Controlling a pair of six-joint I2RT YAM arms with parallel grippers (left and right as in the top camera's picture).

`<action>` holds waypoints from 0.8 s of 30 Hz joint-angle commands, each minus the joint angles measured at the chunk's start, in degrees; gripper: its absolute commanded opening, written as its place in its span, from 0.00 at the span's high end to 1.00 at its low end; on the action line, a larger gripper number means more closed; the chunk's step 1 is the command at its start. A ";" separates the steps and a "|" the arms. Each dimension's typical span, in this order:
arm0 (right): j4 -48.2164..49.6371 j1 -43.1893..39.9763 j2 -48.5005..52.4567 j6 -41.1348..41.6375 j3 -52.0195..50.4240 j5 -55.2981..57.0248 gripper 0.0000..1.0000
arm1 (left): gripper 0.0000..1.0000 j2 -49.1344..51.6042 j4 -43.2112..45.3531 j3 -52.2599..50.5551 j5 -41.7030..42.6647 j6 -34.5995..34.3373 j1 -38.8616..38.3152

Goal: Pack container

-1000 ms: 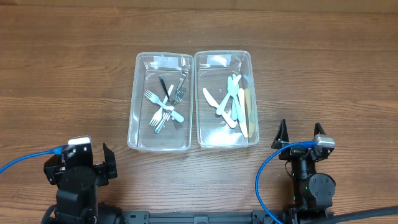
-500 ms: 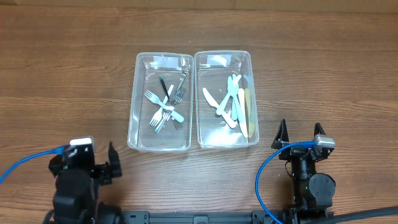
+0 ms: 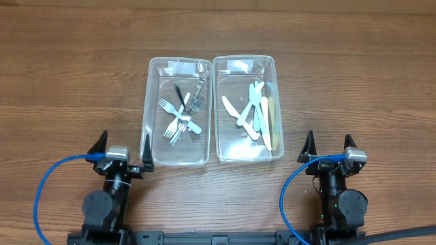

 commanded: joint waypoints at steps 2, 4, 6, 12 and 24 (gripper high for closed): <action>0.35 -0.15 -0.63 -0.17 -0.52 0.09 0.00 | 0.00 -0.57 -1.40 -0.24 2.16 1.99 0.28; 0.35 -0.15 -0.63 -0.17 -0.52 0.09 0.00 | 0.00 -0.55 -1.38 -0.24 2.27 1.09 0.28; 0.35 -0.15 -0.63 -0.17 -0.52 0.09 0.00 | 0.00 -0.50 -1.38 -0.24 2.27 1.09 0.33; 0.35 -0.15 -0.63 -0.17 -0.52 0.09 0.00 | 0.00 -0.50 -1.38 -0.24 2.27 1.09 0.33; 0.35 -0.15 -0.63 -0.17 -0.52 0.09 0.00 | 0.00 -0.50 -1.38 -0.24 2.27 1.09 0.33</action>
